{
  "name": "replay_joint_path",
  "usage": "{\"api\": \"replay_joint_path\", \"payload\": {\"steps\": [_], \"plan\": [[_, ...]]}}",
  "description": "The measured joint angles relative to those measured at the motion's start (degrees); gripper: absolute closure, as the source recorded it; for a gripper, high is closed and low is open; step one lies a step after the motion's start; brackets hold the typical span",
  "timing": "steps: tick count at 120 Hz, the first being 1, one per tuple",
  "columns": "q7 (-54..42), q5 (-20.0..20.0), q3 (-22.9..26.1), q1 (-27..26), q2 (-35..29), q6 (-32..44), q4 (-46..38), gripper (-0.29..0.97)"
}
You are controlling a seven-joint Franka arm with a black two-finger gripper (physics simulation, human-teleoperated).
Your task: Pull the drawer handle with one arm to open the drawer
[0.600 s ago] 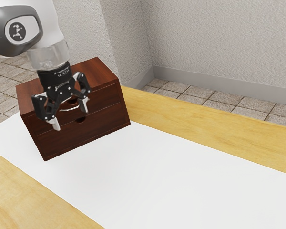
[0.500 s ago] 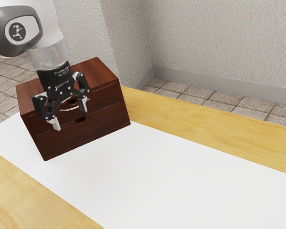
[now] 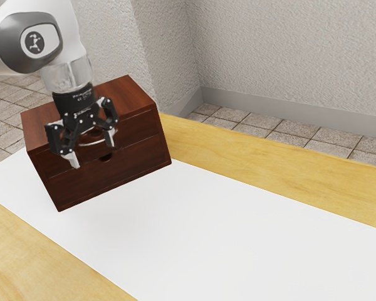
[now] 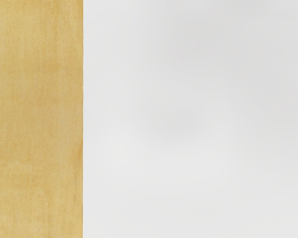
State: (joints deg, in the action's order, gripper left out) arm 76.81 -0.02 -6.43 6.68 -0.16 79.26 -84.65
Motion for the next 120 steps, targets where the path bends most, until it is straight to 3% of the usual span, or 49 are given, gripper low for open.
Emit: {"api": "replay_joint_path", "payload": {"steps": [17,36,46,62,70,120], "plan": [[-16.4,6.5,2.2,4.0,5.6,2.8,4.8,0.00],[-32.7,8.8,4.2,2.0,10.6,4.7,10.5,0.00],[-40.0,9.2,6.1,3.8,10.9,5.6,10.7,0.00],[-49.6,10.4,16.5,13.2,10.9,6.6,10.3,0.00],[-53.7,10.9,19.0,14.9,11.0,7.1,10.2,0.00],[-71.7,12.7,19.1,17.3,15.0,9.8,10.4,0.00]]}}
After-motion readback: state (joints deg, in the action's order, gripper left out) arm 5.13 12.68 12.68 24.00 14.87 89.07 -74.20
